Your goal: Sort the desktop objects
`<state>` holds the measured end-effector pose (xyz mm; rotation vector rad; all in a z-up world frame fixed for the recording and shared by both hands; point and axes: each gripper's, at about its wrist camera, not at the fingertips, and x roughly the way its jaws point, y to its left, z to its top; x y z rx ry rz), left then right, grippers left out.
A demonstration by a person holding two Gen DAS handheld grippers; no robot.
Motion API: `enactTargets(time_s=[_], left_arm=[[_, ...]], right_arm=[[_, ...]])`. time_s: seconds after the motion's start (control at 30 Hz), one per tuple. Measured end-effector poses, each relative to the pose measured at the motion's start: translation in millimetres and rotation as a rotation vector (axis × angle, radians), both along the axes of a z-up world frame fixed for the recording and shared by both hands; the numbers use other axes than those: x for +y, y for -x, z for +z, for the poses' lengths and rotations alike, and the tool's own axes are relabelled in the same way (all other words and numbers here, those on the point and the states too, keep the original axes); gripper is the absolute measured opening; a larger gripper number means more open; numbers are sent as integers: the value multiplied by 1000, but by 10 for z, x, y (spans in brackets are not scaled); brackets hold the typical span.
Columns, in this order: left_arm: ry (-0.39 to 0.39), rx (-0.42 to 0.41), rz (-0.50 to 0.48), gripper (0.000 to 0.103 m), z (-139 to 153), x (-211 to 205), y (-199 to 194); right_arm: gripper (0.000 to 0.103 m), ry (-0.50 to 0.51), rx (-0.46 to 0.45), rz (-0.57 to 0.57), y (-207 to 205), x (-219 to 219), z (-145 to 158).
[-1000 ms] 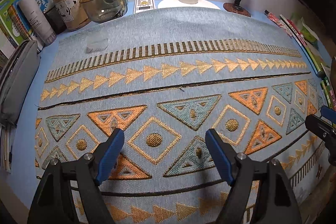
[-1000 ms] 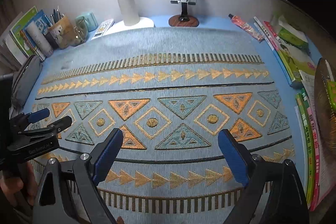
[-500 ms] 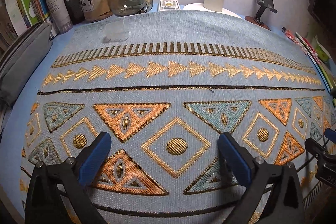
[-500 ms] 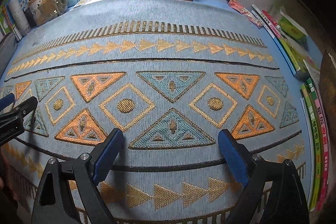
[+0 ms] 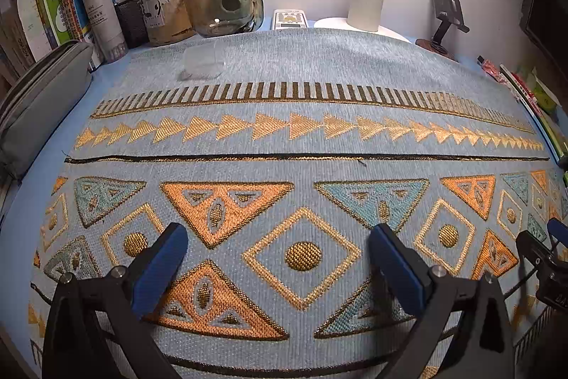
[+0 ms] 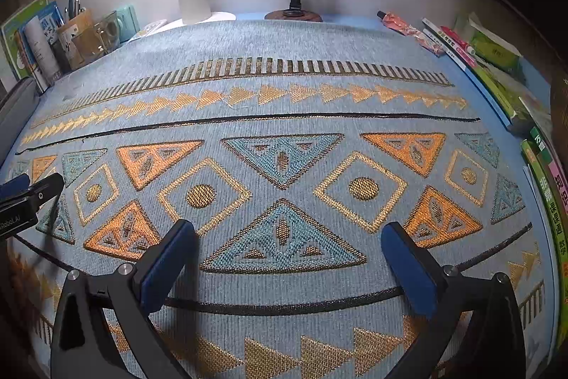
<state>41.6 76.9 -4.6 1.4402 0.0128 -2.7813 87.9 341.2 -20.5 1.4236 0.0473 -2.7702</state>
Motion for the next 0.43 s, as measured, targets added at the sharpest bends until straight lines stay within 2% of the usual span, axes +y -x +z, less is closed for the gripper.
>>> enactTargets(time_s=[0.43], left_arm=[[-2,0,-1,103,-7,-14,-1]], right_arm=[[103,0,0,0,-3,2,1]])
